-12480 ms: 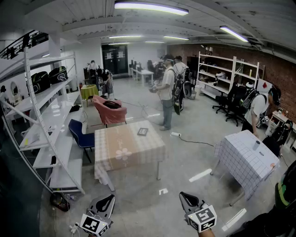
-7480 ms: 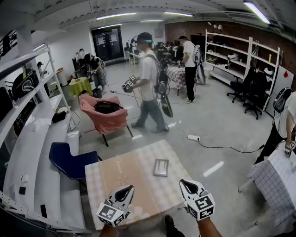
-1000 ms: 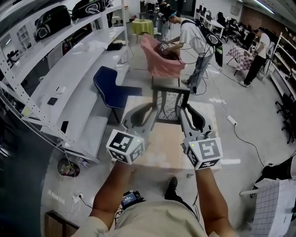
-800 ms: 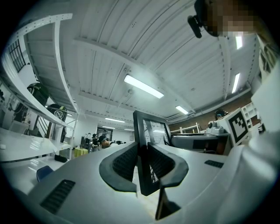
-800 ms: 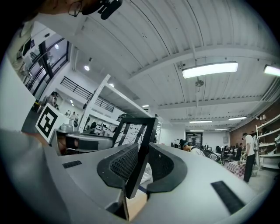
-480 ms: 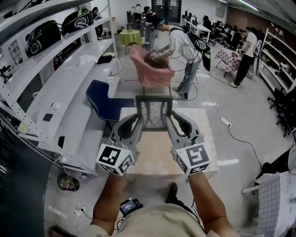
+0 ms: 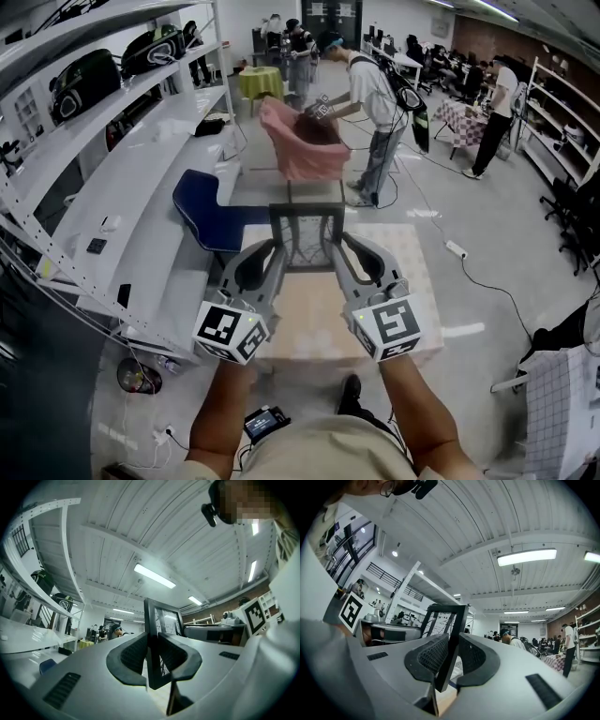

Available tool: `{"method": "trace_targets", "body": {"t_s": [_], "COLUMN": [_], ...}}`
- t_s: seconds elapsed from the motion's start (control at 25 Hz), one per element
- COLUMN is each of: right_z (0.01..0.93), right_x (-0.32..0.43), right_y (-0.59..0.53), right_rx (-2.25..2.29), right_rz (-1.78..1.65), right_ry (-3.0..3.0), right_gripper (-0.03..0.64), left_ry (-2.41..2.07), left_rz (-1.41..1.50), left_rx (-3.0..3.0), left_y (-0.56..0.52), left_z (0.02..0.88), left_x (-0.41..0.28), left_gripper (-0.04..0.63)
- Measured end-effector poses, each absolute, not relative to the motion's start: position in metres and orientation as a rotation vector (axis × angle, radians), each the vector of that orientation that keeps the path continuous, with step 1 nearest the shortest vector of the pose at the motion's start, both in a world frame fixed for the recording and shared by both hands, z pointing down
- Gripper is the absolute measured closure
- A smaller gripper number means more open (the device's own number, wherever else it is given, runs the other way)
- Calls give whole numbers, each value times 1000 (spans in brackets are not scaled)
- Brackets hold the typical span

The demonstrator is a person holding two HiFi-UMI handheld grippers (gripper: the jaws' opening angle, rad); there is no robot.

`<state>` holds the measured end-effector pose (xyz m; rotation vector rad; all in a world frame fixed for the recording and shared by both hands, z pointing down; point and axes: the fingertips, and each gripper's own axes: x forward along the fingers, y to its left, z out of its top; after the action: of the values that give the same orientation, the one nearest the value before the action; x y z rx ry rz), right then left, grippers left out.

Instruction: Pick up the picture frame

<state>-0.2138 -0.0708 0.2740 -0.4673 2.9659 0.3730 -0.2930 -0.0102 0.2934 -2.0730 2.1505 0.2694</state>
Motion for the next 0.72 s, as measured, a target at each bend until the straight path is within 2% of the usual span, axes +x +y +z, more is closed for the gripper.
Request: {"method": "trace_targets", "body": {"t_s": [0.72], "right_z": [278], "right_x": [-215], "right_y": [-74], "right_rx": [-478], "right_rz": [362], "right_ry": [2973], "right_gripper": [552], "left_ry": [2161], "left_rz": [255], "left_rx": [-2079], "left_y": [-14], "left_z": [298], "left_x": [-296], "left_gripper": [525]}}
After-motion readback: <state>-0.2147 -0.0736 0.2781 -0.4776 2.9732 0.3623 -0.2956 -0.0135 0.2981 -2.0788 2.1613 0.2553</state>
